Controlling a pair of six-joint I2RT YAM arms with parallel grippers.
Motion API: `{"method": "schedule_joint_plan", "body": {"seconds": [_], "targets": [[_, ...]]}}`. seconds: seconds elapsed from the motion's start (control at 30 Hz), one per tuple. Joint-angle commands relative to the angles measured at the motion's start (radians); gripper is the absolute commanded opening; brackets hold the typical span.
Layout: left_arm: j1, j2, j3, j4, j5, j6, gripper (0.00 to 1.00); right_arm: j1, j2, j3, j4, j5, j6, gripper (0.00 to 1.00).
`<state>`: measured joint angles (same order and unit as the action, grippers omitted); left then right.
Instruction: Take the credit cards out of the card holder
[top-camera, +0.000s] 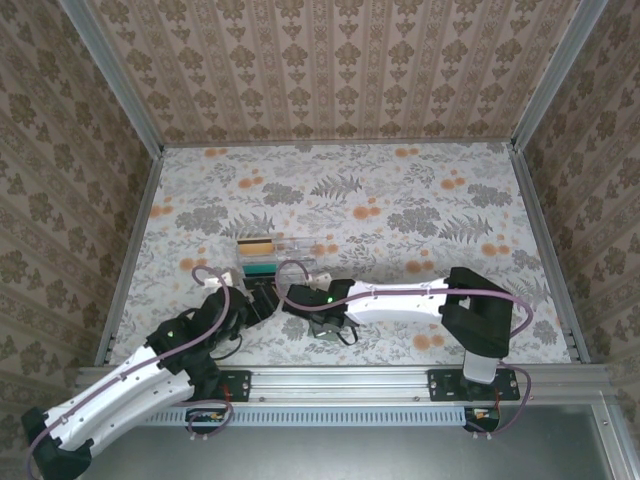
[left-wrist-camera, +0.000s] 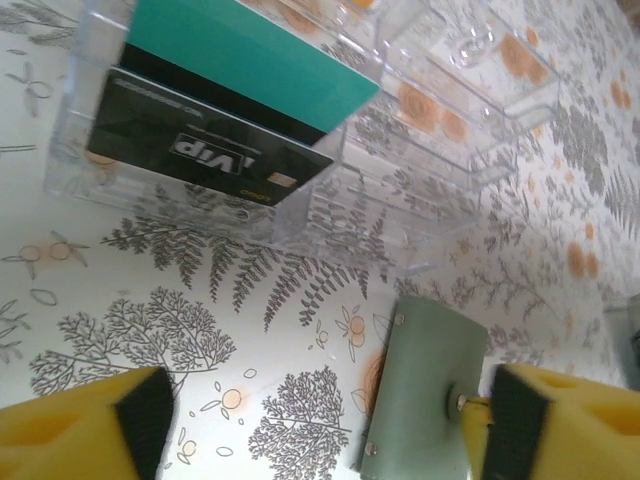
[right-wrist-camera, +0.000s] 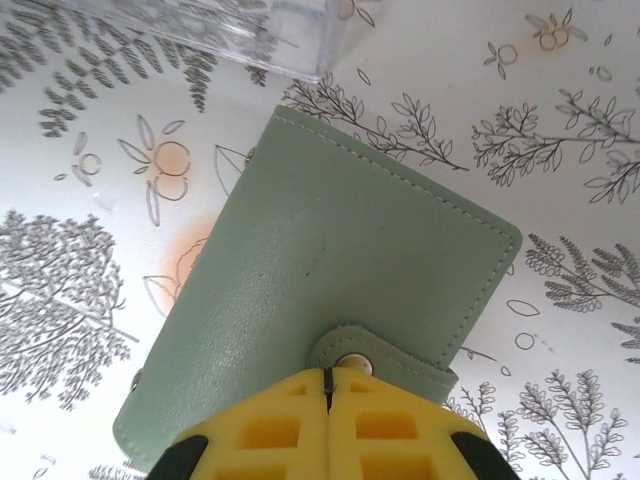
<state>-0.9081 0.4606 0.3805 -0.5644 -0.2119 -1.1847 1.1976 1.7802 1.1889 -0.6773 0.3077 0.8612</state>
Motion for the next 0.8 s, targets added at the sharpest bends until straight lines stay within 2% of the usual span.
{"method": "schedule_joint_plan", "body": {"seconds": [0.0,0.07,0.2,0.23,0.3,0.33,0.37,0.47,0.7,0.77], "targets": [[0.002,0.020,-0.035,0.101,0.062,-0.034,0.68,-0.006,-0.078,-0.018,0.029,0.025,-0.044,0.00],[-0.001,0.037,-0.053,0.146,0.081,-0.059,0.62,-0.008,-0.103,-0.026,0.040,0.022,-0.057,0.00],[-0.022,0.067,-0.062,0.181,0.076,-0.078,0.64,-0.017,-0.120,-0.051,0.064,-0.001,-0.076,0.00],[-0.024,0.073,-0.056,0.175,0.070,-0.079,0.68,-0.019,-0.110,-0.044,0.050,0.002,-0.070,0.12],[-0.027,0.076,-0.046,0.159,0.059,-0.074,0.72,-0.020,-0.083,-0.024,0.013,0.018,-0.062,0.22],[-0.027,0.074,-0.039,0.150,0.052,-0.068,0.74,-0.019,-0.069,-0.012,-0.005,0.028,-0.053,0.31],[-0.027,0.073,-0.034,0.142,0.048,-0.065,0.75,-0.020,-0.058,-0.006,-0.015,0.033,-0.046,0.34],[-0.027,0.060,-0.020,0.117,0.035,-0.050,0.77,-0.024,-0.025,0.002,-0.019,0.035,-0.032,0.38],[-0.027,0.046,-0.025,0.105,0.035,-0.047,0.79,-0.036,0.033,0.012,-0.015,0.021,-0.029,0.39],[-0.027,0.045,-0.026,0.106,0.036,-0.049,0.79,-0.038,0.045,0.018,-0.010,0.008,-0.030,0.44]]}}
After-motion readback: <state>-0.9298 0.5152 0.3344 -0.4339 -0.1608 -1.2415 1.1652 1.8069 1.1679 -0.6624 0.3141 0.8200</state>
